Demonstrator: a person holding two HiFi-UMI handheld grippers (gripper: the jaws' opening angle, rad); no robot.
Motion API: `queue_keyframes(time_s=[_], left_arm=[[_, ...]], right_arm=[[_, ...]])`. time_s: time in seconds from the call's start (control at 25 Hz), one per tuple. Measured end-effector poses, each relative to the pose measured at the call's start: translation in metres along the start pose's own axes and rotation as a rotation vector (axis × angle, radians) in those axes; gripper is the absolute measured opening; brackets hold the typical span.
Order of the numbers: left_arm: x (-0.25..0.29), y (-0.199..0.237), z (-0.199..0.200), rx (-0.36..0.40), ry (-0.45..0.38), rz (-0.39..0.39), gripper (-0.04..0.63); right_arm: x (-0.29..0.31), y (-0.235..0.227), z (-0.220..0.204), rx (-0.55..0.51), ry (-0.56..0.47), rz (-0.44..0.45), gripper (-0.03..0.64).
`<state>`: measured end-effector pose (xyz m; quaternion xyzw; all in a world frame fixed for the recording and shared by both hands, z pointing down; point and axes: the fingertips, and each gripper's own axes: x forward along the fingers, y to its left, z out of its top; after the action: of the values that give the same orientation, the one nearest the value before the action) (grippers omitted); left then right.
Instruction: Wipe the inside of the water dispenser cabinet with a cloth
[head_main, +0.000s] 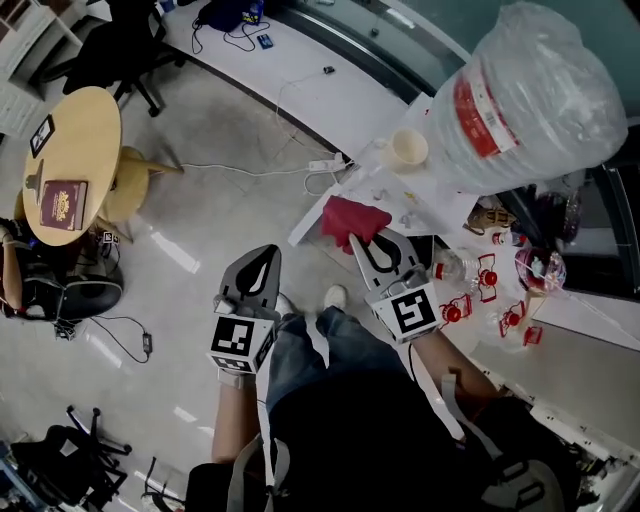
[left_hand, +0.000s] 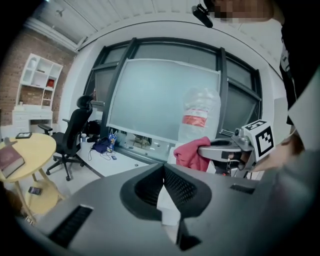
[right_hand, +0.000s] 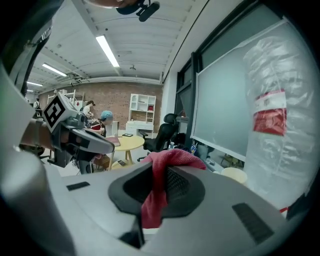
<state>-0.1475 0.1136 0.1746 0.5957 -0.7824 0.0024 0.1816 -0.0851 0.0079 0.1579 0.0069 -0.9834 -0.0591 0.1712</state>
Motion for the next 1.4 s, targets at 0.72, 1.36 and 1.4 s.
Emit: queue_keyframes(time_s=[0.72,1.36,1.4], left_arm=[[-0.009,-0.065,0.099,0.059,-0.071,-0.144,0.009],[-0.008,-0.101,0.106,0.083,-0.066,-0.171,0.009],[-0.009,-0.102,0.105,0.082,-0.065,-0.171,0.009]], right_arm=[[-0.085,-0.048,0.069,0.084,-0.074,-0.035,0.046],[-0.131,-0.057,0.078,0.095,-0.132,-0.074,0.046],[-0.132,-0.057,0.079,0.089,-0.137,-0.078,0.046]])
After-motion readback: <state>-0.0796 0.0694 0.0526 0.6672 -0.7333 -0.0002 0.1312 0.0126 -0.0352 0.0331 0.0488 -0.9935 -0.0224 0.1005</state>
